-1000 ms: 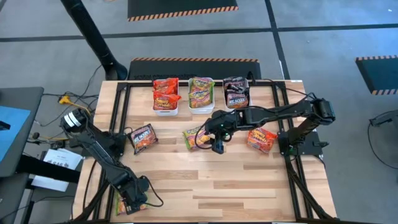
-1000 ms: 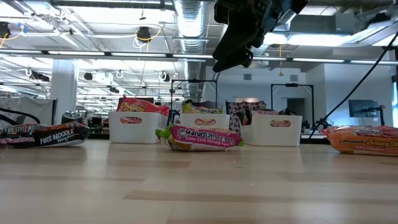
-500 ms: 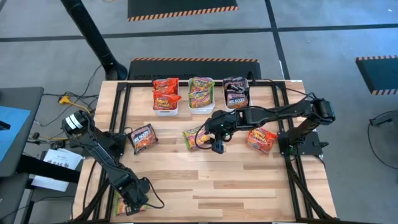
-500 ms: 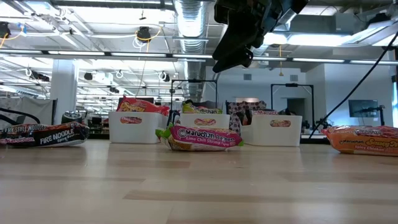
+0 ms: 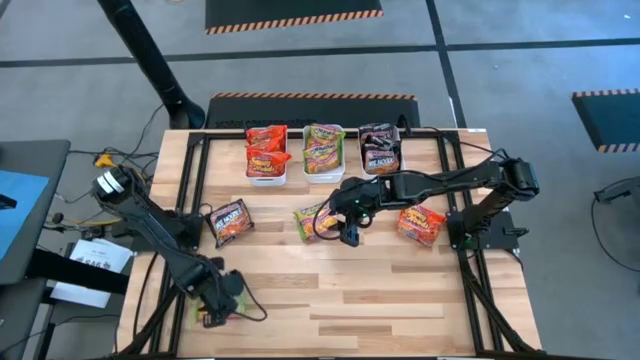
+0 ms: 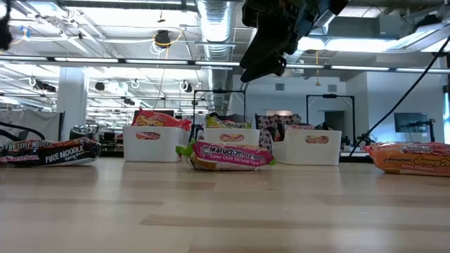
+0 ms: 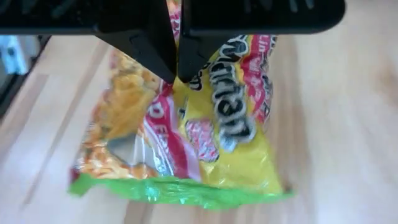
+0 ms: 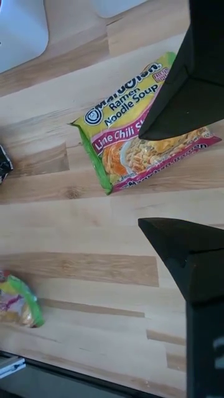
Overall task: Sort Maruchan noodles
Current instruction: Put the bottom green noodle pack into the middle white bin
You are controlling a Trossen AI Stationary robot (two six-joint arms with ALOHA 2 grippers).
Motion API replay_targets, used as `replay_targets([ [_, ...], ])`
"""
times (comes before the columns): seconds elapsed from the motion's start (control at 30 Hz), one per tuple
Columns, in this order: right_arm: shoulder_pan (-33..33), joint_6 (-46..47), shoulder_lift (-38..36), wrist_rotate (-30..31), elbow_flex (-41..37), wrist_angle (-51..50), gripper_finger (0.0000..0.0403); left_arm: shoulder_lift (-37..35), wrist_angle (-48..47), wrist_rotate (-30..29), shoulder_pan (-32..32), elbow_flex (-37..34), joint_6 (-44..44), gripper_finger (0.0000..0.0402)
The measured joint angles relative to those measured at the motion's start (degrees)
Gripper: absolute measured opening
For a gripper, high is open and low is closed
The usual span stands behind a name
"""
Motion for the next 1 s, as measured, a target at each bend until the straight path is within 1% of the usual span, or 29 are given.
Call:
replay_targets([
  [0.17, 0.0, 0.0, 0.0, 0.0, 0.0, 0.0, 0.024, -3.9, -0.7, -4.0, 5.8, 0.1, 8.3, 0.0001],
  [0.23, 0.0, 0.0, 0.0, 0.0, 0.0, 0.0, 0.024, -4.7, -0.8, -4.2, 8.4, 0.1, 11.6, 0.0001],
  [0.37, 0.0, 0.2, 0.0, 0.0, 0.0, 0.0, 0.024, -4.4, -1.8, -4.2, 13.7, 0.1, 18.8, 0.0001],
  [0.6, 0.0, 0.5, 0.0, 0.0, 0.0, 0.0, 0.024, -3.7, 1.4, -5.5, 21.8, 0.2, 28.3, 0.0],
  [0.73, 0.0, 6.1, 0.0, -1.1, 0.0, -0.6, 0.024, -3.7, 4.1, -5.6, 24.7, 0.2, 30.7, 0.0],
  [0.93, 1.4, 14.9, 0.0, -8.3, 0.0, -1.1, 0.024, -3.7, 7.2, -5.5, 25.7, 0.3, 32.3, 0.0],
  [1.0, 2.3, 16.7, 0.0, -9.3, 0.0, -1.1, 0.024, -3.7, 8.3, -5.5, 25.7, 0.3, 32.5, 0.0],
])
